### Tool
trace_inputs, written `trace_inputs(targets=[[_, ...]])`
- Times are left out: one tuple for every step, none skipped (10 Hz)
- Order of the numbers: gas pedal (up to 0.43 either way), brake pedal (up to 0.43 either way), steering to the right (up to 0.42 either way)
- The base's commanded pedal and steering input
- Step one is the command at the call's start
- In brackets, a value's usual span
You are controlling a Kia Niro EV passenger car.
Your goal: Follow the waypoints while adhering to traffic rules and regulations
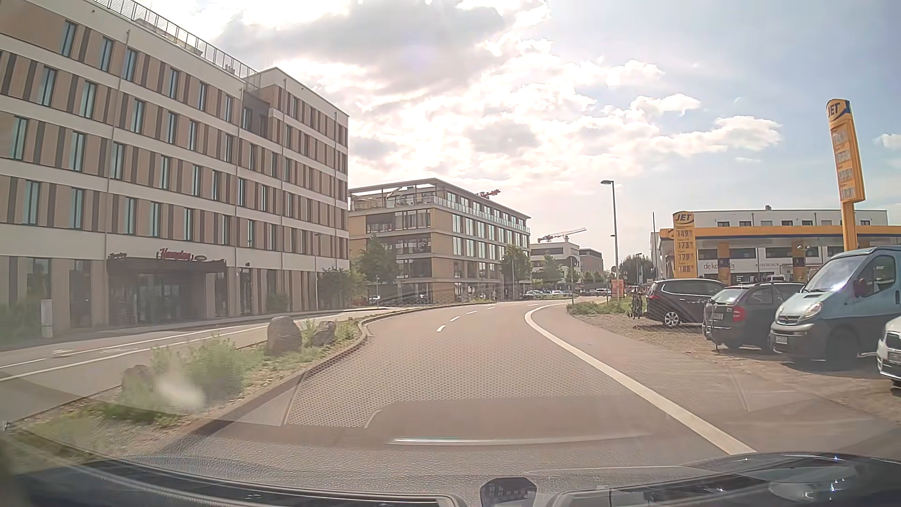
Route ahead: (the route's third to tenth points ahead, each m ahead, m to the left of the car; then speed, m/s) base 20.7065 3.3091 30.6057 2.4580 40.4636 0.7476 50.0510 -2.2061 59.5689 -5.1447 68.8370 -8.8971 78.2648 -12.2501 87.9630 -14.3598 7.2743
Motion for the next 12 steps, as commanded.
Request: trace_inputs(targets=[[0.169,0.000,0.043],[0.169,0.000,0.041],[0.169,0.000,0.038],[0.169,0.000,0.031],[0.157,0.000,0.021],[0.157,0.000,0.012],[0.157,0.000,0.007],[0.157,0.000,0.003],[0.157,0.000,-0.001],[0.157,0.000,-0.003],[0.157,0.000,-0.003],[0.130,0.000,-0.003]])
